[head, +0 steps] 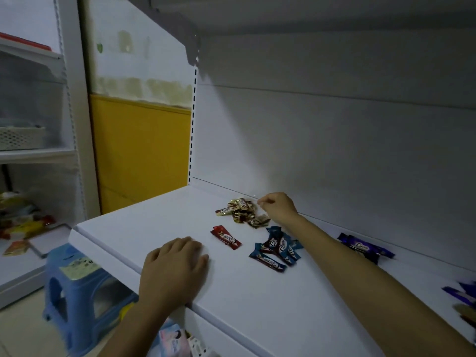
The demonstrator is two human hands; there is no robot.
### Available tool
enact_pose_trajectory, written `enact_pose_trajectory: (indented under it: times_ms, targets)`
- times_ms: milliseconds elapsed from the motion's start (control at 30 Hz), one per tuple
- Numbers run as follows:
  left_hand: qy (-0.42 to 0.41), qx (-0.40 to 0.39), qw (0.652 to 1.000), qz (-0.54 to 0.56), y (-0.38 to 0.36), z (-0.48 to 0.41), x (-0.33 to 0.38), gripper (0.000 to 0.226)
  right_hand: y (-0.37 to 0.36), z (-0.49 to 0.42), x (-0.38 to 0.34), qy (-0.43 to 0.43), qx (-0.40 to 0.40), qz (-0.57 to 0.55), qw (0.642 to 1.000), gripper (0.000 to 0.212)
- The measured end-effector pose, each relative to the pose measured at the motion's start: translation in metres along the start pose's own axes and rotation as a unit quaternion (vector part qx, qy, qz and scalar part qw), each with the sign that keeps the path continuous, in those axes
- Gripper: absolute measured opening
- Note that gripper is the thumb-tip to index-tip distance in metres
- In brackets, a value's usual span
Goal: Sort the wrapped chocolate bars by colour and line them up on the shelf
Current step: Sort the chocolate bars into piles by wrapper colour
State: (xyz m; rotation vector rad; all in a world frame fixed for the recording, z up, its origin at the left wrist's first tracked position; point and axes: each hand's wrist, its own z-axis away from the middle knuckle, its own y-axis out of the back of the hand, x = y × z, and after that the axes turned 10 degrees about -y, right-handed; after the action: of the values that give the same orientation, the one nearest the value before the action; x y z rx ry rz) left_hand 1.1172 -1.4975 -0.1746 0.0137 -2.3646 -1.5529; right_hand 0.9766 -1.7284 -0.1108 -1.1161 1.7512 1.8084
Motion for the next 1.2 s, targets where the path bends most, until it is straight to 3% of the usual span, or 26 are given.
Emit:
enact_pose_trajectory:
  times_ms: [167, 467, 633, 800, 1000, 1200]
  targets:
    - [0.008, 0.009, 1.0, -0.003, 0.0, -0.002, 0.001, 0.041, 0.009, 0.026, 0.036, 0.023, -0.006, 0.13, 0.991, 0.04]
    - [-0.002, -0.012, 0.997, -0.074, 0.011, -0.01, 0.026, 0.032, 0.006, 0.069, 0.048, 0.063, -0.011, 0.15, 0.987, 0.04]
    - [-0.144, 0.049, 0.988, -0.021, -0.001, -0.015, 0.067, 0.045, 0.02, 0.088, 0.049, 0.1, 0.017, 0.131, 0.986, 0.037]
    - [-0.257, 0.036, 0.966, -0.011, -0.012, -0.038, 0.131, 0.054, 0.074, 0.112, 0.068, 0.148, 0.08, 0.154, 0.974, 0.038]
    - [-0.357, 0.003, 0.929, 0.093, -0.05, -0.042, 0.261, 0.062, 0.183, 0.164, 0.139, 0.103, 0.164, 0.173, 0.966, 0.025]
    - [-0.378, -0.172, 0.898, 0.148, -0.095, -0.021, 0.382, 0.091, 0.282, 0.211, 0.242, -0.046, 0.245, 0.242, 0.938, 0.024]
